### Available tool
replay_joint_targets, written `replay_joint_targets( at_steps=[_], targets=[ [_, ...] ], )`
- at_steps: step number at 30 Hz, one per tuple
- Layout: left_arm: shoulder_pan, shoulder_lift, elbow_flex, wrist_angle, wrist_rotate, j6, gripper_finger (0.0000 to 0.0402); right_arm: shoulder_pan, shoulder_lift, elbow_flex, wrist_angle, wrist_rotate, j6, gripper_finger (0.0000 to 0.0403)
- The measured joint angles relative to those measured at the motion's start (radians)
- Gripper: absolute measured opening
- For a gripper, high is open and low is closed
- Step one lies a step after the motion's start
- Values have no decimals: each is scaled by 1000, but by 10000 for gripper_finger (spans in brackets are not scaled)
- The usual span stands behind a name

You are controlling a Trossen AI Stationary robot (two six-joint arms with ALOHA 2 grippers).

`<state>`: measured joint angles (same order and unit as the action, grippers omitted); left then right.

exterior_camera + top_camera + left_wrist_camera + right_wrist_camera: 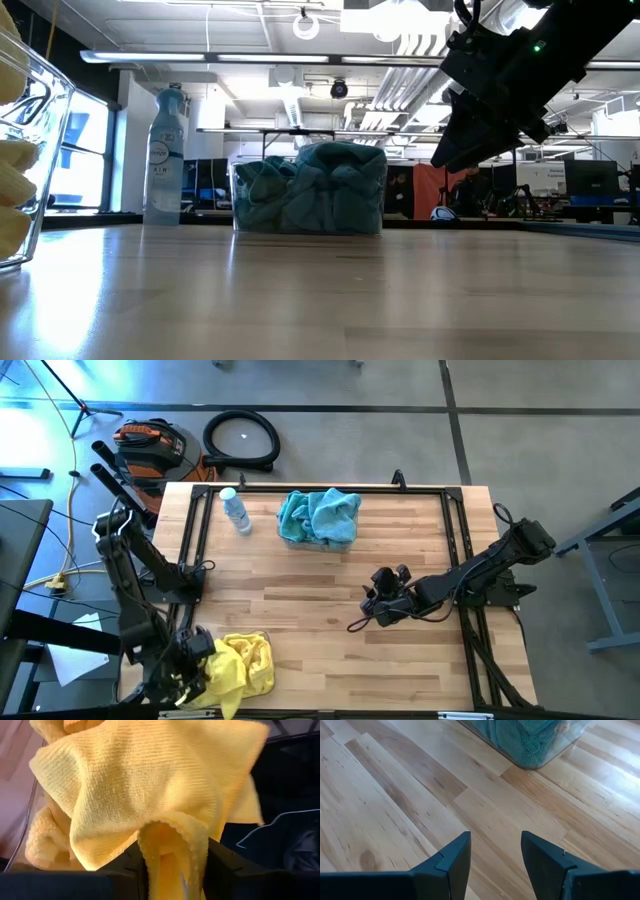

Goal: Sort microfiber towel by color & place in baskets
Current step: Put the yellow microfiber towel into the bottom transparent bin

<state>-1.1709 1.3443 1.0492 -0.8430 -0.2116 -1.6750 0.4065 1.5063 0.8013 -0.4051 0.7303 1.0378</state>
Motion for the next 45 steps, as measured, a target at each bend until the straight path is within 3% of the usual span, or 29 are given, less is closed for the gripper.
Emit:
replay_joint_targets(
  at_steps=[8, 15, 23, 28, 35, 41, 45],
  targets=[
    [0, -49, 0, 0, 35, -44, 123, 0, 0, 0, 0, 0, -10, 169],
    [0, -54, 0, 11, -14, -52, 123, 0, 0, 0, 0, 0, -10, 169],
    [0, -54, 1, -111, -44, -179, 122, 0, 0, 0, 0, 0, -9, 169],
    [0, -54, 2, 69, -61, 19, 121, 0, 0, 0, 0, 0, -10, 169],
    [0, -54, 0, -143, -41, -200, 121, -1, 0, 0, 0, 0, -10, 169],
    [0, -54, 1, 70, -115, 62, 121, -1, 0, 0, 0, 0, -10, 169],
    [0, -54, 1, -9, -114, -24, 121, -1, 0, 0, 0, 0, -11, 169]
  ],
)
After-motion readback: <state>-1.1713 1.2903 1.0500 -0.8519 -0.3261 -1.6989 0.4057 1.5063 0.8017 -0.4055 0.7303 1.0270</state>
